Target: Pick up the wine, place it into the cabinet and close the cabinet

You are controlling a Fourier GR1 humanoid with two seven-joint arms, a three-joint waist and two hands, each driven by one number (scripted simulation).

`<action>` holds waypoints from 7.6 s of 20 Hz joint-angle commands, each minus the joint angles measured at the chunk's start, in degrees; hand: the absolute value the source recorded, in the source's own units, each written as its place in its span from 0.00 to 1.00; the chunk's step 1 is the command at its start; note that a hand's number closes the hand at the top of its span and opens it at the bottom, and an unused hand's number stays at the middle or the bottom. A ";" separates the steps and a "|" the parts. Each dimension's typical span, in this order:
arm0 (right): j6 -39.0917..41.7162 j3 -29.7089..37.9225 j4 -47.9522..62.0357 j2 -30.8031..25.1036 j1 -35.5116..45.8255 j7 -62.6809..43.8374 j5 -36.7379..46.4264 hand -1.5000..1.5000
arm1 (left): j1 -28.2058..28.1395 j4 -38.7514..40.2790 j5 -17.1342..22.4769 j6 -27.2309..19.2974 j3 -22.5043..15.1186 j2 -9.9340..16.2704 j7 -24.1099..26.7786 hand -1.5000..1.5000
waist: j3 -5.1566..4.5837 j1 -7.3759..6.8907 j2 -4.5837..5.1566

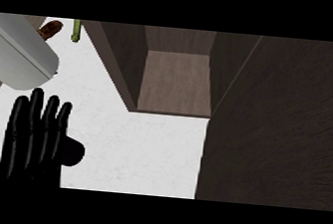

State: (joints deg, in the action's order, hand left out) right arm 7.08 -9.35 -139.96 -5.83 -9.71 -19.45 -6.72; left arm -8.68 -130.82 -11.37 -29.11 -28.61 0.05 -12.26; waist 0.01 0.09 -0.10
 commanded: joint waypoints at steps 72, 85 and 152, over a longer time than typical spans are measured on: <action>-6.15 3.85 -11.79 0.07 14.55 -23.54 -0.59 0.00 | -8.17 31.34 31.60 25.33 42.95 5.42 22.55 0.00 | -0.04 0.06 0.02; -3.97 4.04 -12.60 -0.05 10.65 -21.54 -1.37 0.00 | -6.75 43.85 30.41 31.06 42.51 3.08 32.58 0.00 | -0.01 0.15 0.01; -2.63 6.44 -4.61 2.42 14.23 -17.18 -0.68 0.00 | 8.21 48.69 25.40 43.08 33.99 6.91 40.27 1.00 | 0.05 -0.42 -0.09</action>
State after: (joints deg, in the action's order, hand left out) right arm 4.46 -4.79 -142.21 -3.73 5.08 -37.45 -3.96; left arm 2.10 -73.00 11.71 13.71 7.27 8.76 33.64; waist 0.04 -0.11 -0.19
